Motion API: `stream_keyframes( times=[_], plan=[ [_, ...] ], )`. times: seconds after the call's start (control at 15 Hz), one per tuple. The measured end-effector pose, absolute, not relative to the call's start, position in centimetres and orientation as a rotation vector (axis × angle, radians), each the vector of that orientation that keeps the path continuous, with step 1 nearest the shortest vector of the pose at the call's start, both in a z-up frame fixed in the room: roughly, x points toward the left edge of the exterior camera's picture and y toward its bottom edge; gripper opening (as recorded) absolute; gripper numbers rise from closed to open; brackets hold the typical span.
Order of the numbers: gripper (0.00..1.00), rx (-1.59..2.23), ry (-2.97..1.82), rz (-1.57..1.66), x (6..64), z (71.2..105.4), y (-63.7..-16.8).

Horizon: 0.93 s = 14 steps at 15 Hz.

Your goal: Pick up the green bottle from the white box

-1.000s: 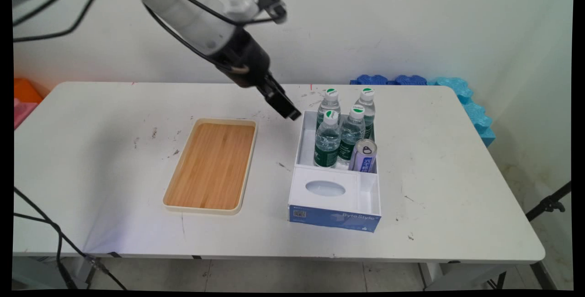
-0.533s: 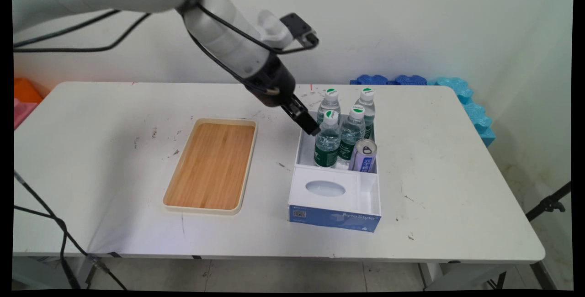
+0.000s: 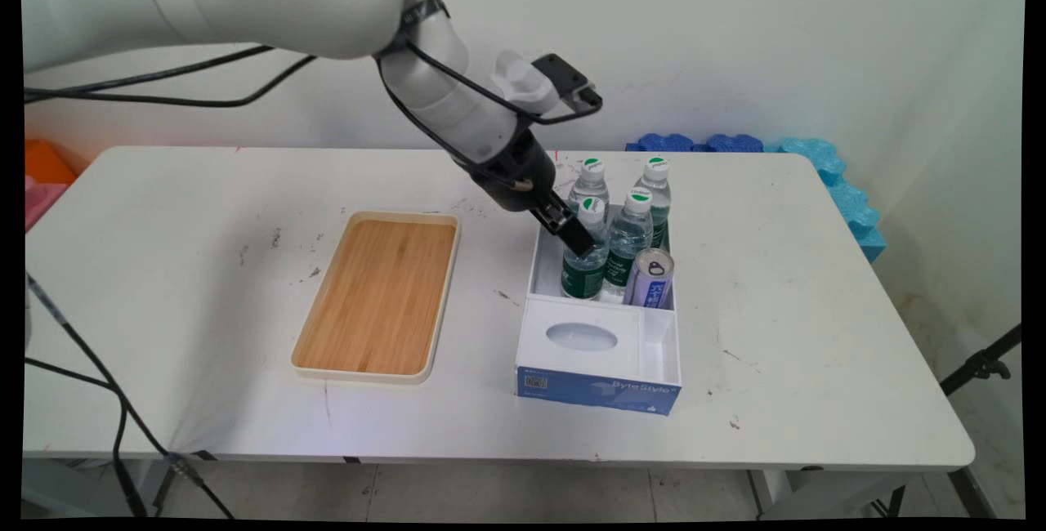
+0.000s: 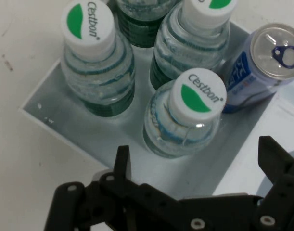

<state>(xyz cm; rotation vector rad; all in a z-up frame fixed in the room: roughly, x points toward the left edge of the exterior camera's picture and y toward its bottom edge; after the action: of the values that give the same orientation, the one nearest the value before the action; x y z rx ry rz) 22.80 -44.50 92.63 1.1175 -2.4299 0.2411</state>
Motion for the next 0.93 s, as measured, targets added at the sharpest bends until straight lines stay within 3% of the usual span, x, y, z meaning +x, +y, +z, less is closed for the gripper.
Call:
stream_keyframes(
  times=[0.93],
  plan=[
    [1.00, 1.027, -2.466, 0.267, 21.6, 89.6, -46.3]
  ],
)
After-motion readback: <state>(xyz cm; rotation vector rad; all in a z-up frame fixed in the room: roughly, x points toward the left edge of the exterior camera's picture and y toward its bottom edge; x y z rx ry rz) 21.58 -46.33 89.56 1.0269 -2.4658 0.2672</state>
